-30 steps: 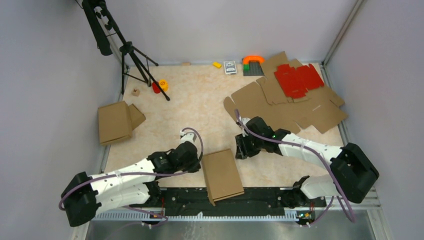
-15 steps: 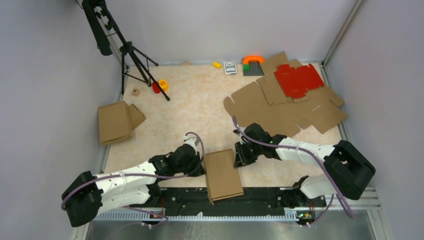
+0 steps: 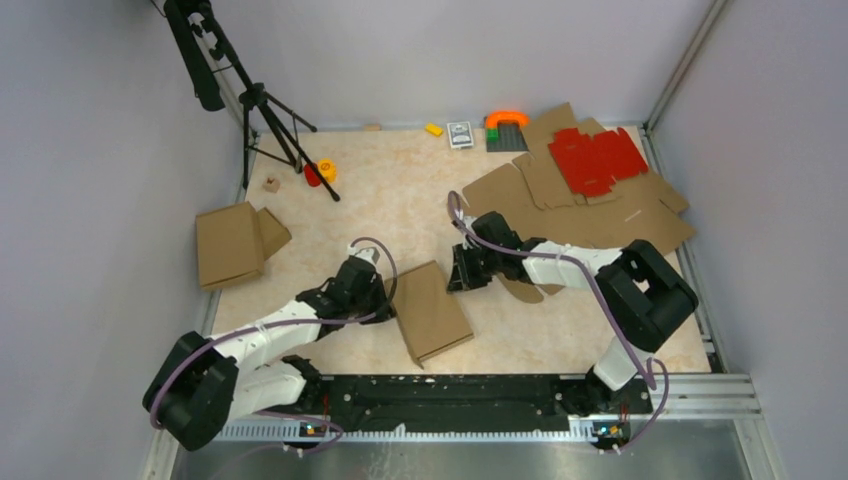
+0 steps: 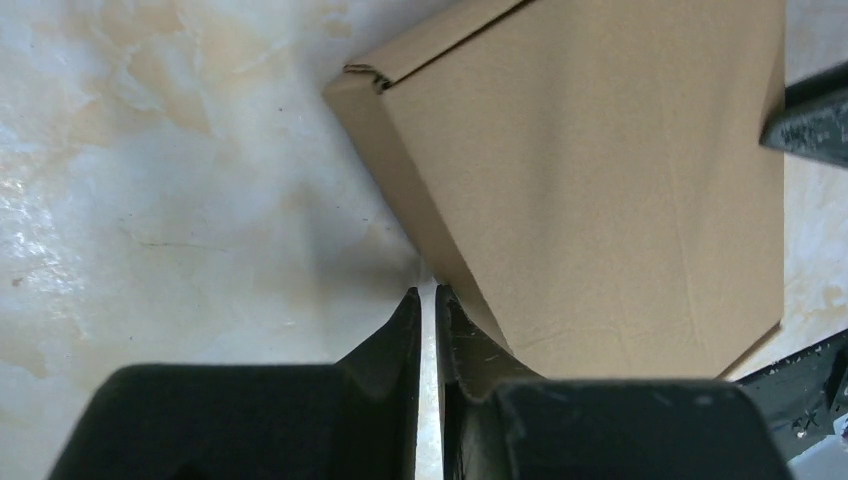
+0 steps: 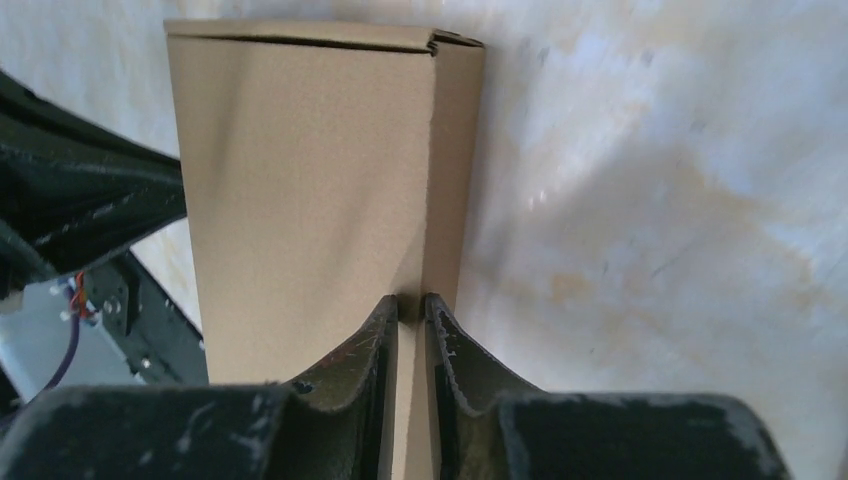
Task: Fold the paper box
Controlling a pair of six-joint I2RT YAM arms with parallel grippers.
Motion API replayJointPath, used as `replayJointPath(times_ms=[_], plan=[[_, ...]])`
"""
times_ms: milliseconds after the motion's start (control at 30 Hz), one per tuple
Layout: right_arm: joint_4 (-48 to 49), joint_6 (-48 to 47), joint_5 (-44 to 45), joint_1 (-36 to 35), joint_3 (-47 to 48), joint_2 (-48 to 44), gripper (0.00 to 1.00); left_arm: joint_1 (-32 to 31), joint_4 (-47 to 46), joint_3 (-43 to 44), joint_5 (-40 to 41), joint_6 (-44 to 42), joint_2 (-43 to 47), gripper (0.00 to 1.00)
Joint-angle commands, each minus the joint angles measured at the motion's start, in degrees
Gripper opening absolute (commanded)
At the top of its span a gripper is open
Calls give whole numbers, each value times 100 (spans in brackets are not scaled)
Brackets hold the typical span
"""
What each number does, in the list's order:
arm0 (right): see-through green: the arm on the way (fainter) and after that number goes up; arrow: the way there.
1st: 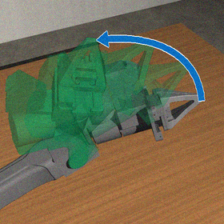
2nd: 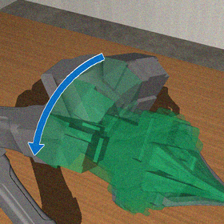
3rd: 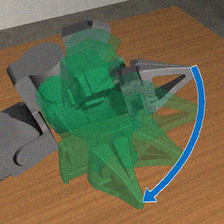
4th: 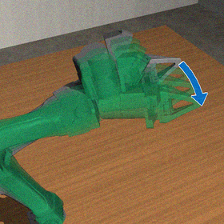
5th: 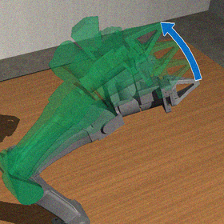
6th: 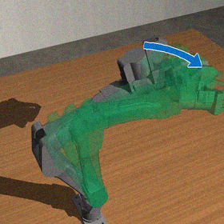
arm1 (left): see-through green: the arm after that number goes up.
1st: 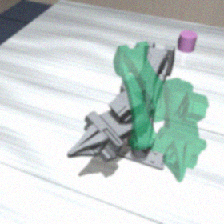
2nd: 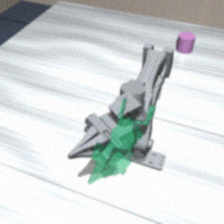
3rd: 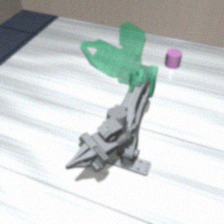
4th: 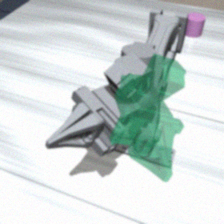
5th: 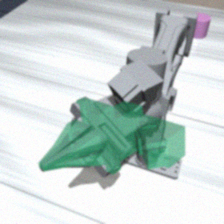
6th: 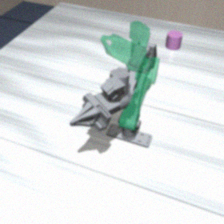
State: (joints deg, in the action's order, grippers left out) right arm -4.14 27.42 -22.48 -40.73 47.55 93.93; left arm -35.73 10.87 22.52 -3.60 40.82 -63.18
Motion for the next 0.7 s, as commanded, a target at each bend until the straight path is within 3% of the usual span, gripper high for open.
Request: replayJointPath(times_ms=[0,233,467,667], plan=[[130,-318,371,4,414,194,15,61,-167,396,-231,-311,66,11],[75,-400,410,39,242,52,17,64,-69,-69,-238,-147,592,12],[272,-376,283,206,24,210,2,65,-61,-272,-258,-22,745,12],[794,-302,-335,593,-244,393,2,67,-56,-326,-197,-34,773,12]])
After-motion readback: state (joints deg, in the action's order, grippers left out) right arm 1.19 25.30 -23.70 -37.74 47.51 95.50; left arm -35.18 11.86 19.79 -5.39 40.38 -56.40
